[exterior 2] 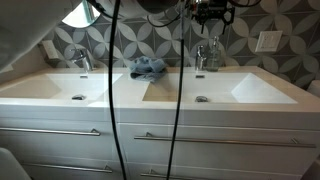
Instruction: Move the clear bottle from the left side of the right tap and move it to the right of the right tap
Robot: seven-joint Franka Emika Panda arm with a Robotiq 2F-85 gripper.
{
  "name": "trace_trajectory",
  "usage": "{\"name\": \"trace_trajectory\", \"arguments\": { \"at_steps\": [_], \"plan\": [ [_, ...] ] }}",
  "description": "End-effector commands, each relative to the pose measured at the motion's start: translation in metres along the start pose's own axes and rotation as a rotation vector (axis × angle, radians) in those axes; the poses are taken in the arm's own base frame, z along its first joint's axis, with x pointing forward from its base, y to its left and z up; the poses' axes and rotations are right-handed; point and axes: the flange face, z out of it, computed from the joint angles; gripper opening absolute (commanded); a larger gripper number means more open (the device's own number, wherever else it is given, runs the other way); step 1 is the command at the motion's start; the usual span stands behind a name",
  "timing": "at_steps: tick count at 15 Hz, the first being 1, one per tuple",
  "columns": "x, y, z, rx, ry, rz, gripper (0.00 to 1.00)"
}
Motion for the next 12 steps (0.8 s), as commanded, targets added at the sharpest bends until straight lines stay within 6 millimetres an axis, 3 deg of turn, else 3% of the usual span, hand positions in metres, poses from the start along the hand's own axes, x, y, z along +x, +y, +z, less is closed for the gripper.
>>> {"name": "trace_trajectory", "arguments": {
  "at_steps": [1, 7, 12],
  "plan": [
    [0.009, -0.018, 0.009, -0.047, -0.011, -0.042, 1.0],
    [0.005, -0.015, 0.008, -0.015, -0.019, -0.017, 1.0],
    [0.006, -0.043, 0.009, 0.017, -0.062, -0.291, 1.0]
  ]
}}
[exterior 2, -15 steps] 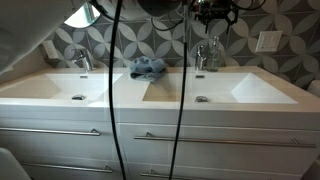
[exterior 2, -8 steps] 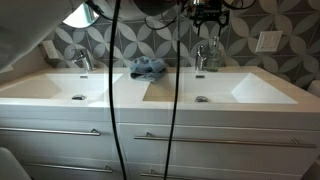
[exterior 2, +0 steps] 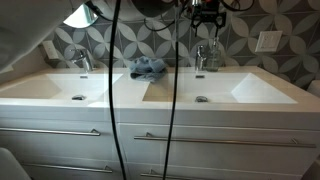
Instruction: Move the clear bottle from the left side of the right tap and move it to the right of the right tap
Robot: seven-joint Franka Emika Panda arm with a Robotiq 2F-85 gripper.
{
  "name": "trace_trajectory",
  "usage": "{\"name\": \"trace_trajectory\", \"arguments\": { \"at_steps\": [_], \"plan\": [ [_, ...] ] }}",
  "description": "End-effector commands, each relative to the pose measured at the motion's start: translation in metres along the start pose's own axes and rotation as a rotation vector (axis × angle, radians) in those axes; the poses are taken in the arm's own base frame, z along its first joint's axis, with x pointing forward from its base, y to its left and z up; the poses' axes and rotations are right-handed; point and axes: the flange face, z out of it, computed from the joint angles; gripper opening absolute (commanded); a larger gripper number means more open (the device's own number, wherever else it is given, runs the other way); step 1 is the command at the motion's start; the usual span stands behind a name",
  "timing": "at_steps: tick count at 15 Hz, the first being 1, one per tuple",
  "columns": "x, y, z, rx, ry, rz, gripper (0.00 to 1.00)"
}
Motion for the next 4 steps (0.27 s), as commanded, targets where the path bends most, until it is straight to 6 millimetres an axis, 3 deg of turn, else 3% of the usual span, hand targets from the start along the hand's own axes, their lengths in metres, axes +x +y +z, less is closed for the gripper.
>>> {"name": "trace_trajectory", "arguments": {
  "at_steps": [1, 4],
  "plan": [
    [0.0019, -0.0071, -0.0001, 0.007, -0.006, -0.051, 1.0],
    [0.0044, -0.0151, 0.0007, 0.013, -0.012, -0.115, 1.0]
  ]
}}
